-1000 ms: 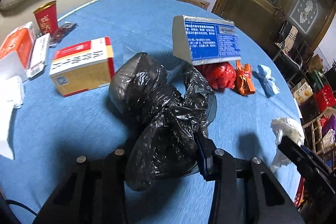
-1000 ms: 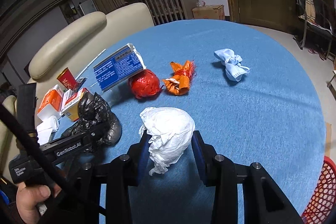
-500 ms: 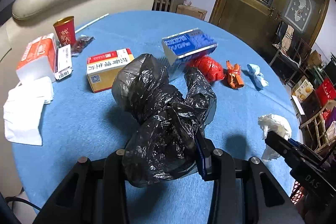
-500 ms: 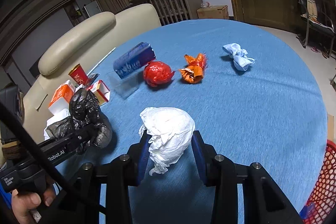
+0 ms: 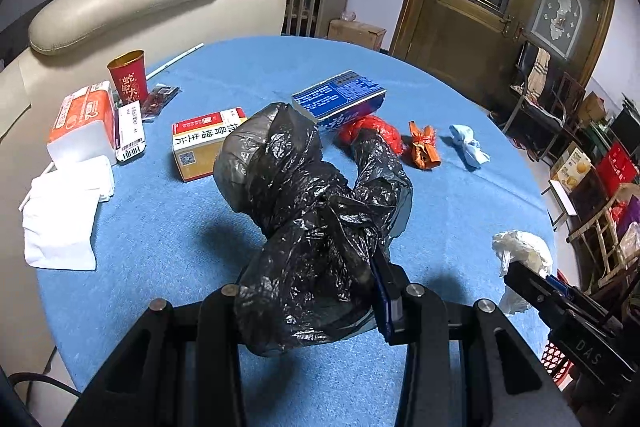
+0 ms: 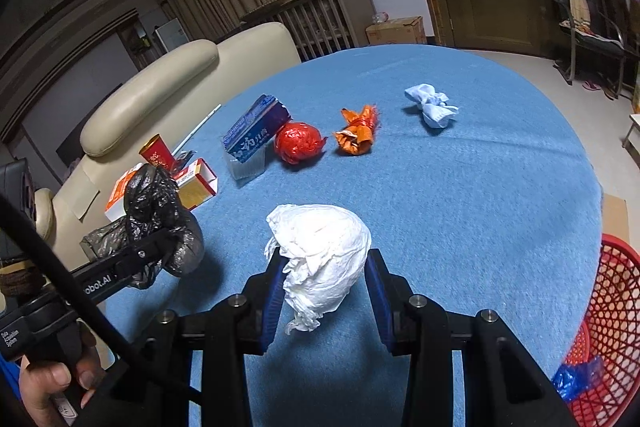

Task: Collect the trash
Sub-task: 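Carry the black bag and white tissue over the red wastebasket with both tools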

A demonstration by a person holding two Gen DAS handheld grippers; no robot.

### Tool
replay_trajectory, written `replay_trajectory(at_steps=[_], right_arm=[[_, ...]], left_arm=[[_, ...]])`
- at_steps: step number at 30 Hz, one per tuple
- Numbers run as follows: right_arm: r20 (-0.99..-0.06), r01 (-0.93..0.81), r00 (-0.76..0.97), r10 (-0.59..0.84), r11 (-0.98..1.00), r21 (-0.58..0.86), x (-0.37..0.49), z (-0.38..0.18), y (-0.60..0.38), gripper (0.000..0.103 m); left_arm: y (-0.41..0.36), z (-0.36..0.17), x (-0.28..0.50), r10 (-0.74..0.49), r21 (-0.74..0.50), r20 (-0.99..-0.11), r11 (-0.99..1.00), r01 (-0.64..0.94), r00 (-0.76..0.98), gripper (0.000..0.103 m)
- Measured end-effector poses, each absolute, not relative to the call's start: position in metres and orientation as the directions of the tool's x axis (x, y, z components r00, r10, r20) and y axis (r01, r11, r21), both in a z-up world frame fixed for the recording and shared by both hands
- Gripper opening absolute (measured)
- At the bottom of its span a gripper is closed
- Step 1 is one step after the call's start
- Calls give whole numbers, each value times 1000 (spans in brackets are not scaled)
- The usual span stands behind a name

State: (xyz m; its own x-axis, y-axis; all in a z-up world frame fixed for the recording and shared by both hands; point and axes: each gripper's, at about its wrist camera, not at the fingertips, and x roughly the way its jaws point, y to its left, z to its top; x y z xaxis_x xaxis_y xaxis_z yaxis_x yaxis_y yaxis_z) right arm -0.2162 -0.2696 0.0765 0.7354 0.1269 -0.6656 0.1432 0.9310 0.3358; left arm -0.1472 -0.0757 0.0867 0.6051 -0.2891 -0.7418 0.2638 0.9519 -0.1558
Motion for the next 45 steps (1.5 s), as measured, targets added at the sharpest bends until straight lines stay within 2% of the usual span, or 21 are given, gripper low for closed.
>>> replay_trajectory(at_steps=[45], right_arm=[[-648, 264, 760, 46, 889, 373, -265, 75, -319, 42]], left_arm=[[-123, 88, -171, -344, -111, -741, 910, 399, 577, 42]])
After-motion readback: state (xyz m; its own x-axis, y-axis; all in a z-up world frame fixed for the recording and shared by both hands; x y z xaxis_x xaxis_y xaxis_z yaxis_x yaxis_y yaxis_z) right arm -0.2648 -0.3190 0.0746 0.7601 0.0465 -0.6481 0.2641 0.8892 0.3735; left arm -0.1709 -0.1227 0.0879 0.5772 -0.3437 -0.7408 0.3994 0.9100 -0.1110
